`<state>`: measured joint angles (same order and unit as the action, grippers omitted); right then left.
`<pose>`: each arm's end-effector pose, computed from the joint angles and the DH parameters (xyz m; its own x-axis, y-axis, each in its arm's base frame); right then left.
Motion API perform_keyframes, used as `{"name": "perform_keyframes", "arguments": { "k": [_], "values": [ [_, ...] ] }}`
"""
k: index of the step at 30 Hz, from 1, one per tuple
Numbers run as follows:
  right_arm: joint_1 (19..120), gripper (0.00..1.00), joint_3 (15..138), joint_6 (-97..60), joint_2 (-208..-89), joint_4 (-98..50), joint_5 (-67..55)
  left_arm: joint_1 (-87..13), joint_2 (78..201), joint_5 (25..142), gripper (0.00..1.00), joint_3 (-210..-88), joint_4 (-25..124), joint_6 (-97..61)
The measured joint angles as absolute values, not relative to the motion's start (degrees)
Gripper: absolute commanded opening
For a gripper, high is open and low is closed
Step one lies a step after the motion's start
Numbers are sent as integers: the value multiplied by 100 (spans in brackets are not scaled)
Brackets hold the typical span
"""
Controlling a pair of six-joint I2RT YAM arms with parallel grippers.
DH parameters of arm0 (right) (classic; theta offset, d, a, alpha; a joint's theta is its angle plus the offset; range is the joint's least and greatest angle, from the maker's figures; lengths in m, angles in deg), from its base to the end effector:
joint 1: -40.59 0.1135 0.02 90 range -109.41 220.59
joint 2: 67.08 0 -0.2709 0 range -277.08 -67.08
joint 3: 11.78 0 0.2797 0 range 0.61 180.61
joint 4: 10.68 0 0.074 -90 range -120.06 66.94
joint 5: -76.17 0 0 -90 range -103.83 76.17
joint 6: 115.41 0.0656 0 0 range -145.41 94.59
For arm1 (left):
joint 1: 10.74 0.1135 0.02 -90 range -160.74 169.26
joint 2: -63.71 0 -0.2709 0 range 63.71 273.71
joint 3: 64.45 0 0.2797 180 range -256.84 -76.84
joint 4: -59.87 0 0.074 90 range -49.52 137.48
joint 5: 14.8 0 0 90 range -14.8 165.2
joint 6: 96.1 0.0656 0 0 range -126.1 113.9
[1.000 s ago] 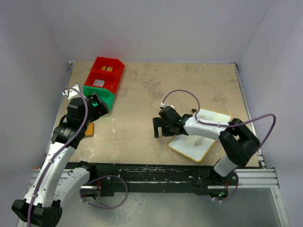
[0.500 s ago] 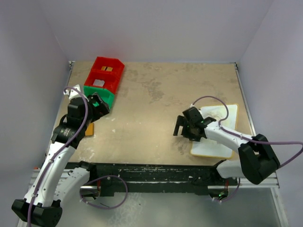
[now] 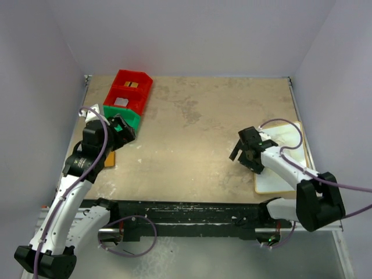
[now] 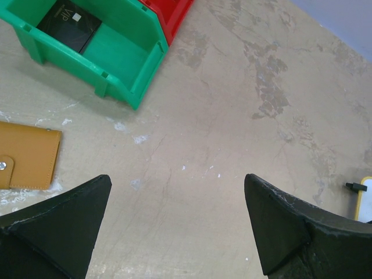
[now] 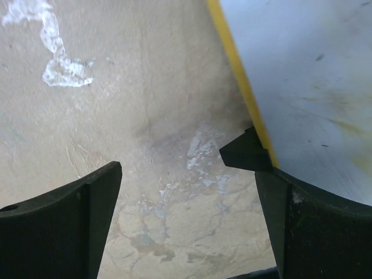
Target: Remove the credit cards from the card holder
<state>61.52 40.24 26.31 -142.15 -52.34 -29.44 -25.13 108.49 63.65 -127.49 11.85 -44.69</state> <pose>0.2549 0.0786 0.1417 -0.7090 0.5383 -0.4556 0.5163 0.8363 0.1846 0.2099 -0.0403 0.3233 -0.4227 -0.5225 -0.7405 -0.2412 0.8525 -0.4638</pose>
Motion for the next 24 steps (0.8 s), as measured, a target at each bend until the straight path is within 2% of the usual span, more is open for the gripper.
{"name": "perform_keyframes", "arguments": {
  "k": [5,15,20,24],
  "values": [
    [5981,100,4243,2365,-13782,-5405,-3006,-2513,10849,6435,94,-12714,1224,-4467],
    [6020,99,4341,1674,-13087,-5000,-1943,-2513,10925,6496,94,-12579,1327,-4491],
    [6020,100,4647,1530,-13765,-4736,-1908,-2513,10973,6538,94,-12572,1360,-4502],
    [6018,100,5237,1418,-15000,-4613,-2361,-2513,10988,6551,94,-12572,1353,-4499]
  ]
}}
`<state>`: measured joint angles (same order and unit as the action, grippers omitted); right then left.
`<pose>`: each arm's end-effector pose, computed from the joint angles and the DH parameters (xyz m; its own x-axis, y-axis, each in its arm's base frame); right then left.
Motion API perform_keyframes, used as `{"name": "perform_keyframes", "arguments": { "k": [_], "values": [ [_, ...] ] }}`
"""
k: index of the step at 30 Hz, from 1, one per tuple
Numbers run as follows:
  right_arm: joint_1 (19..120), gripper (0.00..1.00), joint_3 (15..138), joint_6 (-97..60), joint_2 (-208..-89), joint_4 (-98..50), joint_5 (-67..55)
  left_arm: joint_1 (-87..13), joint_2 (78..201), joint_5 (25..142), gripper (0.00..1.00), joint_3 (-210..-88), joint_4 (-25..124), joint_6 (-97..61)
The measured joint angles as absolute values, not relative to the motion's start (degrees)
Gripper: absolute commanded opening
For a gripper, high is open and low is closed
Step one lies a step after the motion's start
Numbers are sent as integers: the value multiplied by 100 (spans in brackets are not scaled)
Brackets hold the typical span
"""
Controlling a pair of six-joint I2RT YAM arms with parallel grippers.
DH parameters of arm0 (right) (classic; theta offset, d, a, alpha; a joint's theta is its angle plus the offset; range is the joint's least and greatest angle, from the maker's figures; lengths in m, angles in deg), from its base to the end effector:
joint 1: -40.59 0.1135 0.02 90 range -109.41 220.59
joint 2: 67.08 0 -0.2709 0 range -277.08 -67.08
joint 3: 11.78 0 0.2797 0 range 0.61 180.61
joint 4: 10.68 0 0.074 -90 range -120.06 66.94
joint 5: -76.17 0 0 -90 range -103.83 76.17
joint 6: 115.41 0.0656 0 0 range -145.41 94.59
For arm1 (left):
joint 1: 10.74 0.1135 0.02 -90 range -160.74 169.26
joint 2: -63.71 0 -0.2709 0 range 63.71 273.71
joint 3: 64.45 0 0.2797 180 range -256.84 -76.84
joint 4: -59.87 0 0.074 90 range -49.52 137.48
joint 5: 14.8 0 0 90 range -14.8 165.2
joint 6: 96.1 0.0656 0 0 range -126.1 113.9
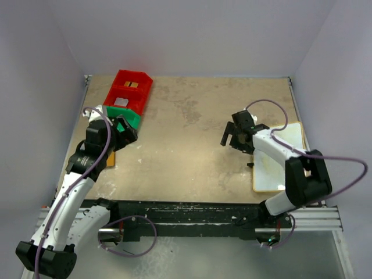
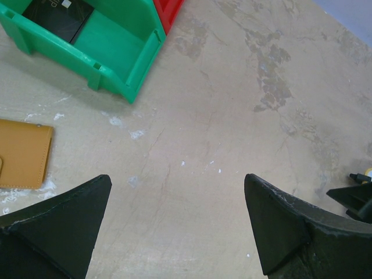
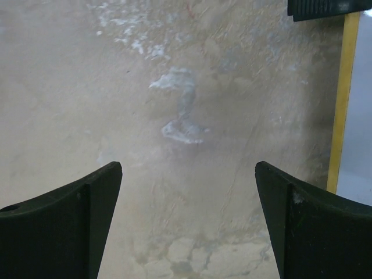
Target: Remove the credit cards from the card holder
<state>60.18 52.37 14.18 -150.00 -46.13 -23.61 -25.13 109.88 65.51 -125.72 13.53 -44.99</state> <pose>0.3170 0.1010 0.1799 -0.7399 0.4033 -0.5384 0.3046 0.9145 0.2664 0.2168 -0.0442 0.3099 -0.4573 -0.5216 -0.7203 -0.2332 0.8519 -0.4688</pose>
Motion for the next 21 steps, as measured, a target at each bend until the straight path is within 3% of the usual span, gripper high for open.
{"name": "perform_keyframes", "arguments": {
  "k": [6,21],
  "values": [
    [5891,100,5382,1252,-15883,-4729,-2732,-2513,10945,6538,94,-12572,1305,-4499],
    [4713,100,5200,1014,-15723,-5238,-3126,-2513,10995,6564,94,-12572,1266,-4447]
  ]
}}
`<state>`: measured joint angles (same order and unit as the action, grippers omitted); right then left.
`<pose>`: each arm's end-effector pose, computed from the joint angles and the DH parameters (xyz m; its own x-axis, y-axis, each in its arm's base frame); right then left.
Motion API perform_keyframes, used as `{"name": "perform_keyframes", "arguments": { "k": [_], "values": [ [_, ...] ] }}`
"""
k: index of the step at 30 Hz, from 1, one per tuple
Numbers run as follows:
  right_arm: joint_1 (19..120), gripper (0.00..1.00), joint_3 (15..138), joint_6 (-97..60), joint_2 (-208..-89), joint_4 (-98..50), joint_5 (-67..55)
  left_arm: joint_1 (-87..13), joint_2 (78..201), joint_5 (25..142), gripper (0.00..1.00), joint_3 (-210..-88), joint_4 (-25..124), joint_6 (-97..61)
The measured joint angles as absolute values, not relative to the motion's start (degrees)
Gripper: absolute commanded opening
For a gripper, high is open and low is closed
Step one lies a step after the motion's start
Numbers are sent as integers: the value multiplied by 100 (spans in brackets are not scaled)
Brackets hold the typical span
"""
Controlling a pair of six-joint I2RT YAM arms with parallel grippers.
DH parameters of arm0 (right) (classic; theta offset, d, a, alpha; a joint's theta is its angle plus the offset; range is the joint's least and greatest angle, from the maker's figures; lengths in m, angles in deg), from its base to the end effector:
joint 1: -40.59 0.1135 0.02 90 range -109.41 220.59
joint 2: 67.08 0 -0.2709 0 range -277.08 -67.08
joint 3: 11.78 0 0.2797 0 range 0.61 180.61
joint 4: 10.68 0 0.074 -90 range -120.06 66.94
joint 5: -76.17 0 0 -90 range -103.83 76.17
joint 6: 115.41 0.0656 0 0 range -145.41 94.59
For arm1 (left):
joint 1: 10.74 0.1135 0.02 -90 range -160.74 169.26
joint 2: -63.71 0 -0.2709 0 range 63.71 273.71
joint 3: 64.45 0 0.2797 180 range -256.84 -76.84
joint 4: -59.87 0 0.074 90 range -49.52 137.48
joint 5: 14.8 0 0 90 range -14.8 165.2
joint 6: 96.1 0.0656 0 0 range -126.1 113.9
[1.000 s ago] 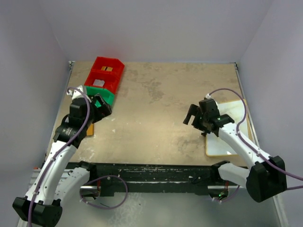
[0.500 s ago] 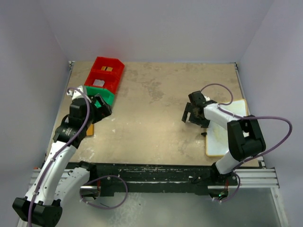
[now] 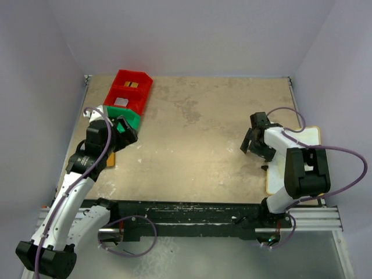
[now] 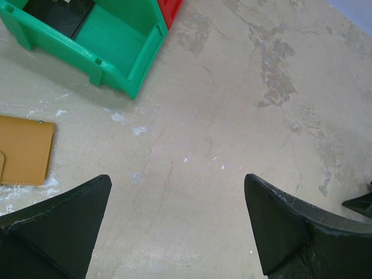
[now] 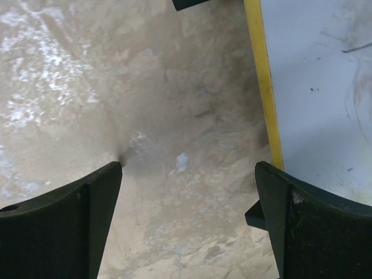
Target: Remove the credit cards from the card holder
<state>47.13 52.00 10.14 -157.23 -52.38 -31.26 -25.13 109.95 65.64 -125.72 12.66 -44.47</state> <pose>0.3225 0.0172 0.1335 -0.7484 0.4726 -0.4654 0.5378 0.8430 -0.0089 0.2160 -0.0442 0.3078 -0.4721 -0.5108 -0.7185 -0.2348 0.8584 -0.4560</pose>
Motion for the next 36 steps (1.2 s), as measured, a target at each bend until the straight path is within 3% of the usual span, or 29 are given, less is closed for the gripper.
{"name": "perform_keyframes", "arguments": {
  "k": [8,15,26,36],
  "values": [
    [4657,100,5309,903,-15607,-5619,-3329,-2513,11026,6610,94,-12574,1268,-4412],
    [5063,99,5309,802,-14490,-5466,-2396,-2513,11026,6616,94,-12574,1274,-4399],
    [5417,99,4492,2374,-14578,-5761,-2184,-2513,11026,6686,94,-12574,1381,-4399],
    [5151,100,4313,3659,-14576,-6401,-2822,-2513,11159,6717,94,-12572,1403,-4371]
  ]
}}
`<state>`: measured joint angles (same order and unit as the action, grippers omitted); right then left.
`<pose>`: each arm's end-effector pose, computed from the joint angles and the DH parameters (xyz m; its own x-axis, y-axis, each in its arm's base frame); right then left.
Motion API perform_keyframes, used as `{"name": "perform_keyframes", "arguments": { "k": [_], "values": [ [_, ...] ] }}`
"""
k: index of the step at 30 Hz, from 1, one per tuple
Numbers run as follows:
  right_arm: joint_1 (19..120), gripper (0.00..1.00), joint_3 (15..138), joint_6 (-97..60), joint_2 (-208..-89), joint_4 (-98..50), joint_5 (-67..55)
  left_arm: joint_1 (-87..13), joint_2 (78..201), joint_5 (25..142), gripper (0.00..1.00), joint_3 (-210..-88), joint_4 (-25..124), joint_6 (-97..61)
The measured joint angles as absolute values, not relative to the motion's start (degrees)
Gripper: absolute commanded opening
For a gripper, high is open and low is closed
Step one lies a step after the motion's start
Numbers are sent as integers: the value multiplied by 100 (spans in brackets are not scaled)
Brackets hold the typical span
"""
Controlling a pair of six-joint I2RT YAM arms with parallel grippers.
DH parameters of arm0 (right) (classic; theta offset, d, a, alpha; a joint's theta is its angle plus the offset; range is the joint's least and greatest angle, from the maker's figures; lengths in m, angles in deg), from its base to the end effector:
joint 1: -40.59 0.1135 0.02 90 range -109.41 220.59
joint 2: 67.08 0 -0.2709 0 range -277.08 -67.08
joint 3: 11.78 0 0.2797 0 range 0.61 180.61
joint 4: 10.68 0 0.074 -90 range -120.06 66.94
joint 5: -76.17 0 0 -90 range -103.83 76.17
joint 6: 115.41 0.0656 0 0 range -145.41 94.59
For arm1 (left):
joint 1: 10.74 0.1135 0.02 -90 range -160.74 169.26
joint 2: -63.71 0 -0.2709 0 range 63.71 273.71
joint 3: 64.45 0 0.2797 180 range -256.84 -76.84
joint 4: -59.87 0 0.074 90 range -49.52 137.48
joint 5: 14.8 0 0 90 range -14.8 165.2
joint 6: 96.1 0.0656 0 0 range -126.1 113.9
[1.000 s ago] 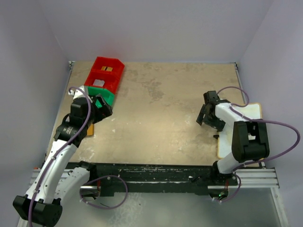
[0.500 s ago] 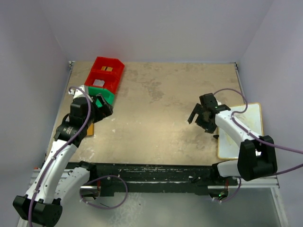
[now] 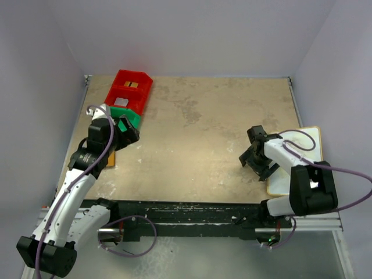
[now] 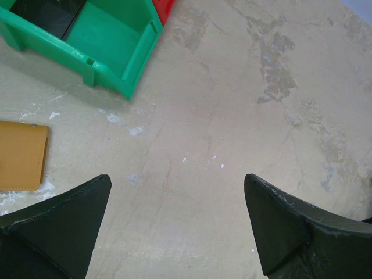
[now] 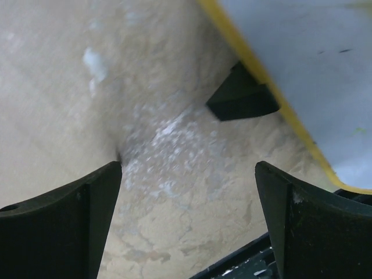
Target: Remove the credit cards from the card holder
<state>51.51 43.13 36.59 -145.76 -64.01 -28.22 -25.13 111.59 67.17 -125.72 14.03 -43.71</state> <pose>0.2520 0.0320 0.1323 -0.5633 0.7623 -0.3187 0.7845 0.6145 0.0834 0.2228 -0.0477 0.3047 -0.4922 -0.4976 -0.7142 -0.2127 0.8644 -0.4556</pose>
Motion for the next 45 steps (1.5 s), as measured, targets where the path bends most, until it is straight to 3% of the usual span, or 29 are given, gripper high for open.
{"name": "perform_keyframes", "arguments": {
  "k": [13,22,26,35,45],
  "values": [
    [4058,100,4652,3851,-15028,-6766,-3736,-2513,11227,6614,94,-12572,1357,-4290],
    [4042,99,4658,3486,-14956,-6720,-3786,-2513,11288,6463,99,-12572,1349,-4292],
    [4189,98,4566,3016,-14257,-6430,-3290,-2513,11498,6087,99,-12572,1355,-4294],
    [4434,99,3961,2107,-12007,-5584,-1397,-2413,13952,5711,97,-13835,1296,-4121],
    [4440,99,3821,1432,-12305,-4644,179,-1912,16302,5359,77,-15813,1808,-5076]
  ]
}}
